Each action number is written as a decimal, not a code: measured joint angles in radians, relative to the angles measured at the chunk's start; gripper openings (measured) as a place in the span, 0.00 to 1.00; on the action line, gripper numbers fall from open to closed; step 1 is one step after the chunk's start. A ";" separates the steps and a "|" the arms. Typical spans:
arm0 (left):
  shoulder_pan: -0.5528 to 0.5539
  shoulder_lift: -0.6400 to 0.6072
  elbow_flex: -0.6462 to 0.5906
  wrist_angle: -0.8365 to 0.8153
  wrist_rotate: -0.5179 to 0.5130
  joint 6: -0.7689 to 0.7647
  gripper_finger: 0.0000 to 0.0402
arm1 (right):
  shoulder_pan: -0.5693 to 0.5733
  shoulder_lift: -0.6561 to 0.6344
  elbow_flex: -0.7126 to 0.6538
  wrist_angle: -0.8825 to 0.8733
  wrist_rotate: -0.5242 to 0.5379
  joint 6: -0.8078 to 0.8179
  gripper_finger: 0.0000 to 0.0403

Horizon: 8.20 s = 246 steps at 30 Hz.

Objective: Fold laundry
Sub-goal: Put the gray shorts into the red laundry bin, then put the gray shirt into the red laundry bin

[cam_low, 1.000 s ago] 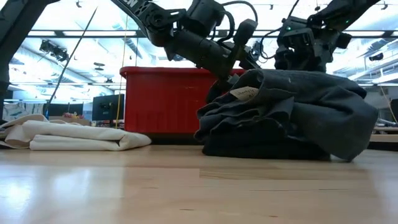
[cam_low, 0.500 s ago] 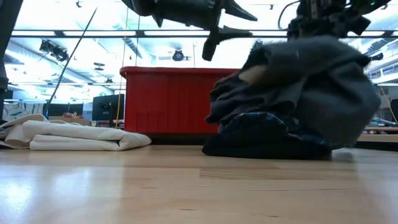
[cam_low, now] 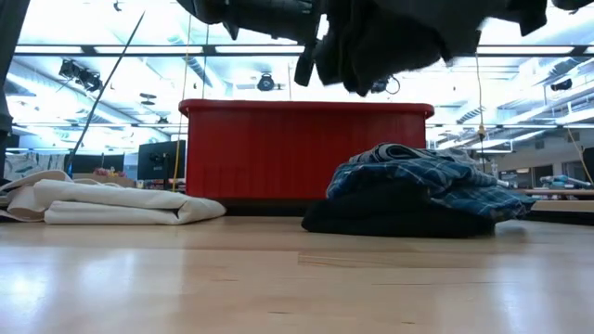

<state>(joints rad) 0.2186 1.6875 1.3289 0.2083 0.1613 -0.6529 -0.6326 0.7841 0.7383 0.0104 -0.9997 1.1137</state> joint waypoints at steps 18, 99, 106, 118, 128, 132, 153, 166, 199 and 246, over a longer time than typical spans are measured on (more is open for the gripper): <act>0.128 -0.212 0.000 -0.096 -0.047 0.144 0.36 | -0.083 0.089 0.000 0.460 0.189 0.117 0.09; 0.445 -0.707 0.000 -0.669 0.027 0.272 0.36 | -0.288 1.044 0.915 -0.870 0.686 -0.695 0.82; 0.445 -0.707 0.000 -0.669 0.027 0.280 0.36 | -0.301 1.020 0.916 -0.948 0.578 -0.676 0.79; 0.445 -0.707 0.000 -0.669 0.027 0.293 0.36 | -0.301 0.869 0.917 -0.853 0.627 -0.590 0.78; 0.445 -0.707 0.000 -0.669 0.027 0.302 0.36 | -0.307 0.851 0.917 -0.540 0.601 -0.679 0.78; 0.445 -0.707 0.000 -0.669 0.027 0.301 0.36 | -0.305 0.975 0.916 -0.373 0.517 -0.702 0.78; 0.445 -0.716 0.000 -0.670 0.027 0.298 0.36 | -0.308 1.415 0.918 -0.248 0.475 -0.549 0.75; 0.446 -0.716 0.000 -0.670 0.027 0.261 0.36 | -0.312 1.470 0.913 0.318 0.482 -0.293 0.75; 0.033 -0.277 0.000 -0.587 -0.010 0.182 0.36 | -0.034 0.390 0.637 -0.722 0.580 -0.764 0.74; 0.097 0.399 0.000 0.098 0.043 -0.633 0.86 | 0.086 0.167 -0.292 -0.387 0.635 -0.638 0.74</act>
<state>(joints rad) 0.3160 2.0867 1.3288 0.3060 0.2039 -1.2864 -0.5461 0.9515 0.4465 -0.3770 -0.3646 0.4759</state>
